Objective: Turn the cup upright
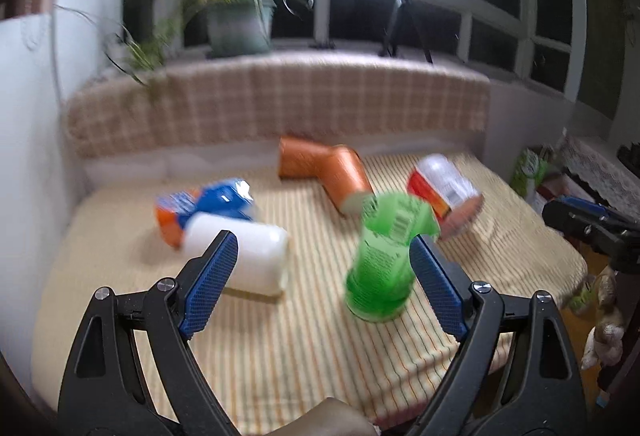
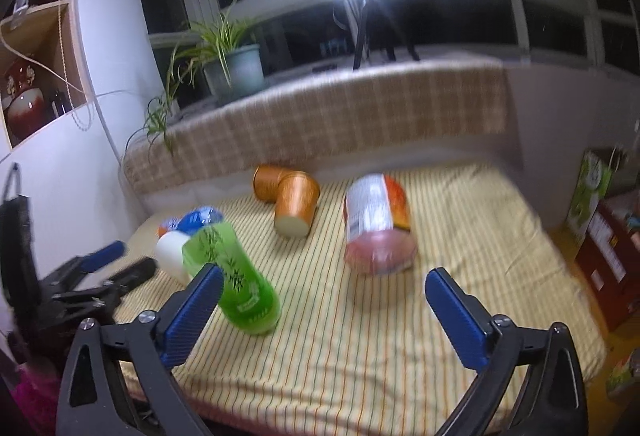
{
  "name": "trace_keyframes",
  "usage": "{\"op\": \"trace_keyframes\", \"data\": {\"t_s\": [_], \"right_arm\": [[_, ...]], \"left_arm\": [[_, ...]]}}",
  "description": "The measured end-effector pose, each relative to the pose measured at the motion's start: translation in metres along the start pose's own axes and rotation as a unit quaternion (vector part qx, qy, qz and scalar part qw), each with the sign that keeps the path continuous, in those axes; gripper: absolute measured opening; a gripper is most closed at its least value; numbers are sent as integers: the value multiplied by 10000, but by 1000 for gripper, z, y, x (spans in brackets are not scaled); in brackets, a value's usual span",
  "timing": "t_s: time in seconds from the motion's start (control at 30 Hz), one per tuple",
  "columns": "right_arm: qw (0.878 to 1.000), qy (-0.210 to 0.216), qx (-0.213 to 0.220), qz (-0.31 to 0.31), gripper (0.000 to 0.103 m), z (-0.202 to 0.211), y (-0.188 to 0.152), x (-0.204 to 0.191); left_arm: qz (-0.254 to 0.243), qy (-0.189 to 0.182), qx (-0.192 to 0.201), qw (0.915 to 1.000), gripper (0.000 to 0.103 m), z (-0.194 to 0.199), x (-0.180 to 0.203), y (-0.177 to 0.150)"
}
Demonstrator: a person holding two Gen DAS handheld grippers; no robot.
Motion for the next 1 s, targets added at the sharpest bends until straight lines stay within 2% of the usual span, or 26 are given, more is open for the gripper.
{"op": "trace_keyframes", "data": {"t_s": [0.07, 0.17, 0.27, 1.0], "right_arm": [[9998, -118, 133, 107, 103, 4, 3, -4], [9986, -308, 320, 295, 103, 8, 7, -9], [9979, -365, 393, 351, 103, 10, 7, -12], [9983, -363, 291, 355, 103, 6, 3, -15]], "left_arm": [[16, 126, 247, 9996, 103, 12, -3, 5], [7, 343, 562, 9978, 103, 26, -9, 12], [45, 430, 698, 9966, 103, 34, -13, 16], [15, 592, 797, 9951, 103, 47, -16, 16]]}}
Point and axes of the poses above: each gripper's, at about its wrist camera, not at the fingertips, and z roughly against the way its jaws point, x to its right, y to its top, the point moved 6 cm from there along -z, roughly the way its jaws point, and after that the axes turned 7 degrees about -y, right-handed, at the moved point
